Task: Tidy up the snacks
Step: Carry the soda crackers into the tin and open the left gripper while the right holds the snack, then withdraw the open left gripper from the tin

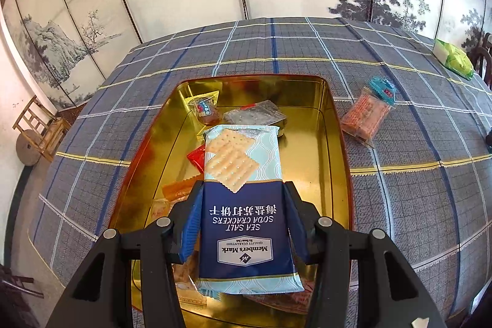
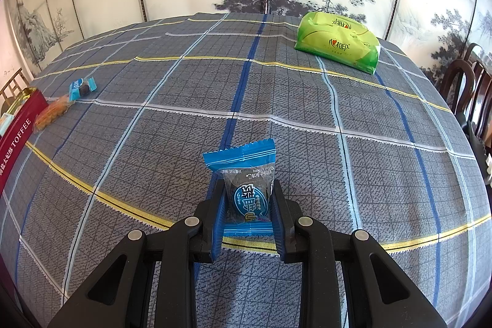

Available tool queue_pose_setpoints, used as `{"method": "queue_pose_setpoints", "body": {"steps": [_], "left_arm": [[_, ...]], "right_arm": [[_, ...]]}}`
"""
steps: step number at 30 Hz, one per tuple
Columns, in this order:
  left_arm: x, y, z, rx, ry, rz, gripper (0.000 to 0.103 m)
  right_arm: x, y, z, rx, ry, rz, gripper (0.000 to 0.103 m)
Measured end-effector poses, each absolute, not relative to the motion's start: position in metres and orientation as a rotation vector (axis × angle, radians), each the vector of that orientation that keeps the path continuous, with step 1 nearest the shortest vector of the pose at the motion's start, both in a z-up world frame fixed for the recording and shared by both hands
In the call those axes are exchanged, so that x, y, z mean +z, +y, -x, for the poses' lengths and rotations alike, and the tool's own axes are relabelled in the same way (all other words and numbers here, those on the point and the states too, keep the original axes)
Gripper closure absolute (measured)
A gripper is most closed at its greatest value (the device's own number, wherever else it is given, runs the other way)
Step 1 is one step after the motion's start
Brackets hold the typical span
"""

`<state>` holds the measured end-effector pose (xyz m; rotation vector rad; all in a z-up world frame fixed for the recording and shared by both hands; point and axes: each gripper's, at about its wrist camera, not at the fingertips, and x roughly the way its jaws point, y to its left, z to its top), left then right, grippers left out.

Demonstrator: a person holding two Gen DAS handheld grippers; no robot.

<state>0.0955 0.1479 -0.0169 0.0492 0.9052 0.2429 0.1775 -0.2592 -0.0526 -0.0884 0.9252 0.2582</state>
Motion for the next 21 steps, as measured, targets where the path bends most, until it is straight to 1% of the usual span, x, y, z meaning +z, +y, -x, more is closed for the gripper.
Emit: {"method": "queue_pose_setpoints", "body": {"steps": [8, 10, 15, 18, 21], "left_arm": [[-0.019, 0.147, -0.117, 0.225, 0.923, -0.039, 0.057], [-0.019, 0.147, -0.122, 0.228, 0.924, -0.042, 0.059], [-0.016, 0.148, -0.13, 0.229, 0.92, -0.042, 0.059], [-0.013, 0.153, -0.128, 0.248, 0.913, -0.023, 0.059], [-0.008, 0.158, -0.118, 0.281, 0.887, -0.012, 0.056]], "right_arm": [[-0.053, -0.259, -0.178, 0.258, 0.925, 0.089, 0.075], [-0.053, -0.259, -0.177, 0.258, 0.925, 0.089, 0.075], [-0.053, -0.259, -0.177, 0.257, 0.925, 0.09, 0.075], [-0.053, -0.259, -0.177, 0.257, 0.925, 0.09, 0.075], [-0.053, -0.259, -0.177, 0.257, 0.925, 0.09, 0.075]]}}
